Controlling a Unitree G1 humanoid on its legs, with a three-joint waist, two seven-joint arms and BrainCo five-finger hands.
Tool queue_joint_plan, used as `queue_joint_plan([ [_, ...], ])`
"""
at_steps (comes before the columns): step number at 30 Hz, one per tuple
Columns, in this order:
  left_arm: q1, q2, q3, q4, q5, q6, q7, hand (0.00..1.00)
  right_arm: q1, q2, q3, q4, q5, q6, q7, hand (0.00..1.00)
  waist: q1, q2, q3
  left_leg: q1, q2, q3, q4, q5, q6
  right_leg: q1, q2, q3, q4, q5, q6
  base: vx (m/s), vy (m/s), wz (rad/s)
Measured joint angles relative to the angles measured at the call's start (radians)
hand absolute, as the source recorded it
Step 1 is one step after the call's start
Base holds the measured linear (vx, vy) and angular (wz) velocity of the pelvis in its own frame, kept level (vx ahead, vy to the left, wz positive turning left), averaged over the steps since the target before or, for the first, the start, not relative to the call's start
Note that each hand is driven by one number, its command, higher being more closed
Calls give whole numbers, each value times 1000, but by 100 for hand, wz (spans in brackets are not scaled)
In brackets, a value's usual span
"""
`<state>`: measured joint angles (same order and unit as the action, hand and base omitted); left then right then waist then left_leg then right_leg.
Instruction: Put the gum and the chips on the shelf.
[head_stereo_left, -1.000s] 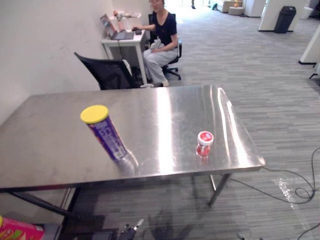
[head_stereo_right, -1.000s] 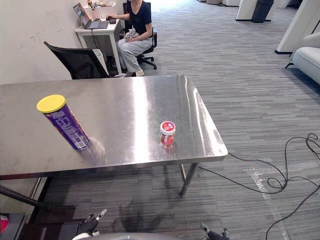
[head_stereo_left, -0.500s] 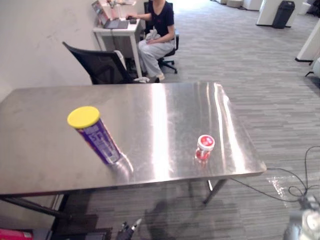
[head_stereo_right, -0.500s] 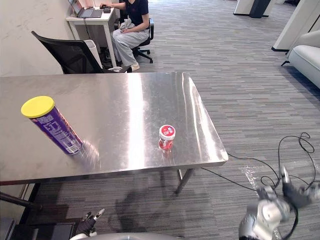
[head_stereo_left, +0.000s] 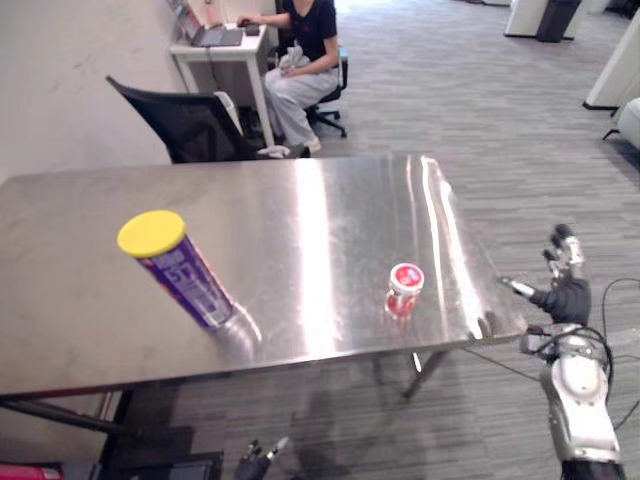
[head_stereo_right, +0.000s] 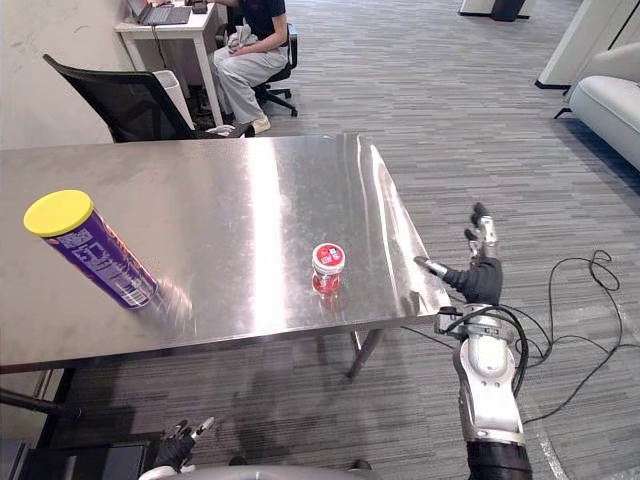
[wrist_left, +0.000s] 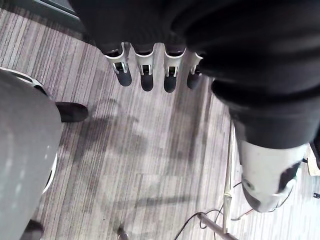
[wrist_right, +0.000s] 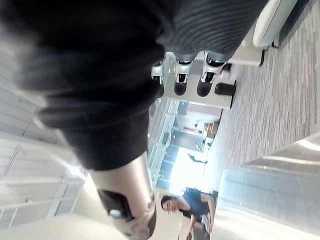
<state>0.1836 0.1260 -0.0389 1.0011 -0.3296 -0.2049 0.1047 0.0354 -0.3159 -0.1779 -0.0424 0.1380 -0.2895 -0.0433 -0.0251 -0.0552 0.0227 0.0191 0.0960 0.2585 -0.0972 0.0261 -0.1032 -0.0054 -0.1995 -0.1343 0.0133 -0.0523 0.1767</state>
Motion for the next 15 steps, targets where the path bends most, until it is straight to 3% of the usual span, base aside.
queue_joint_plan([
  [2,-1,6,-5,13,0,-5,0,0,3,-42,18,0,39,0,71,0,-3,0,0,0,-2,-6,0,0,0,0,-1,-2,0,0,0,0,0,0],
  [6,-2,7,-5,18,0,-12,0,0,7,-83,42,0,41,0,143,0,-4,1,0,-3,-2,-26,0,0,1,7,0,-16,-6,0,0,19,-9,7],
  [15,-2,26,-30,27,0,-26,-2,0,8,-144,141,0,108,-1,230,0,-10,1,-1,-10,-3,-47,1,0,1,10,0,-30,-10,0,0,7,-3,3],
])
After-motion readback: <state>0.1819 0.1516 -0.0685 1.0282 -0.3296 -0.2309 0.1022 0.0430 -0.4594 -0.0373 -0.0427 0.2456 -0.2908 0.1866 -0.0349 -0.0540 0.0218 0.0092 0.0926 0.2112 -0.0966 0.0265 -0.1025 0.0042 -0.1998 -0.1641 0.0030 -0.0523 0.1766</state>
